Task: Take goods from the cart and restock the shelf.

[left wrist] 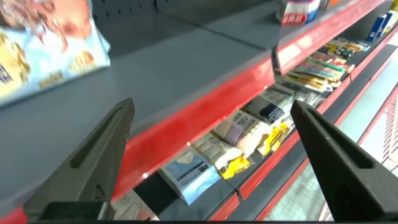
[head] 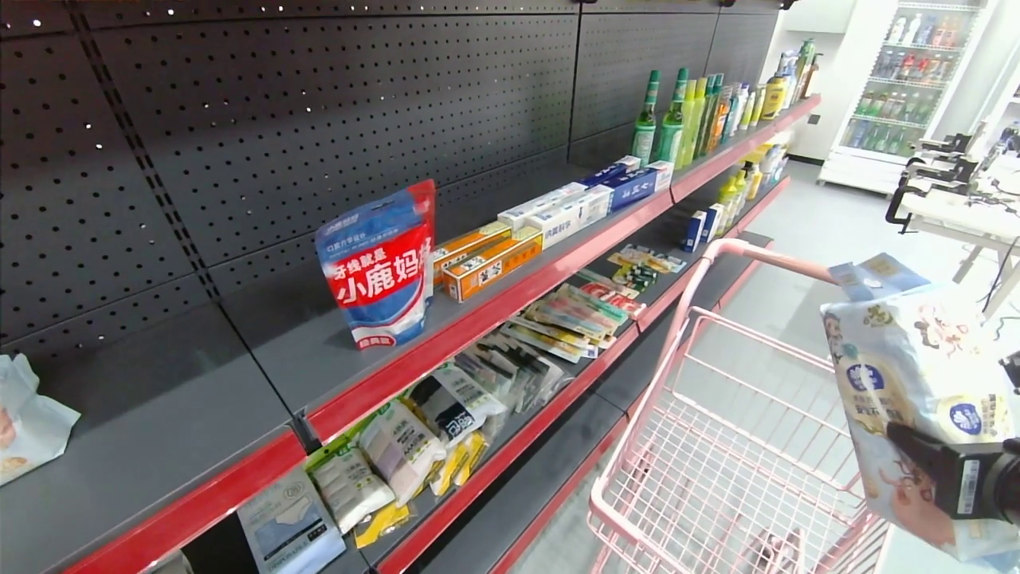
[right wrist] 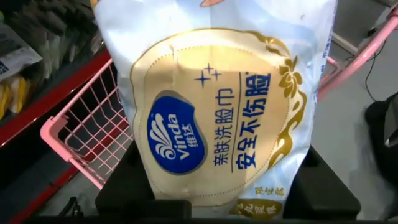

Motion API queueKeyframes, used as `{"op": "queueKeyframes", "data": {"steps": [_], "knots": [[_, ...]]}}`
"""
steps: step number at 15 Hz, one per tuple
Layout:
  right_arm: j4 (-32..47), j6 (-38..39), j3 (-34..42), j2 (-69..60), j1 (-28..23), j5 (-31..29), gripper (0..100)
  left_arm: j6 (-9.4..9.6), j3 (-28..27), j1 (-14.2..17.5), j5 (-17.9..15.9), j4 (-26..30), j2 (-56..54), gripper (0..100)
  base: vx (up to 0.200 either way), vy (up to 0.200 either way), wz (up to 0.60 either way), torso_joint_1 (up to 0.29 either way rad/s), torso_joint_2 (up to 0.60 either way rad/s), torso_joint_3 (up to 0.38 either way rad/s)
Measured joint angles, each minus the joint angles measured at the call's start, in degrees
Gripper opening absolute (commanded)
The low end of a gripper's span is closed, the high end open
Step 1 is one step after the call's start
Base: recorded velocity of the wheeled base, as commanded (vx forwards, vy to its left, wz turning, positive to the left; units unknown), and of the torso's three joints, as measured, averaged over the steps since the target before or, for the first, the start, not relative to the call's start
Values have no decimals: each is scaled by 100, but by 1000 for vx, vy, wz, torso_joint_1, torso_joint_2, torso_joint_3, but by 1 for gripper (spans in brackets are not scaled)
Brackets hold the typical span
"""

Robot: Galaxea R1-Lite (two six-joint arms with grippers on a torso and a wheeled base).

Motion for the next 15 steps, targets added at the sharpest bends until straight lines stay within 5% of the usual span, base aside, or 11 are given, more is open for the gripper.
{"op": "queueKeyframes", "data": {"steps": [15], "knots": [[271,-232,496,-700,-344,9,0,-5,0,0,-6,1,0,100,0,0,0,162,-361,-200]]}}
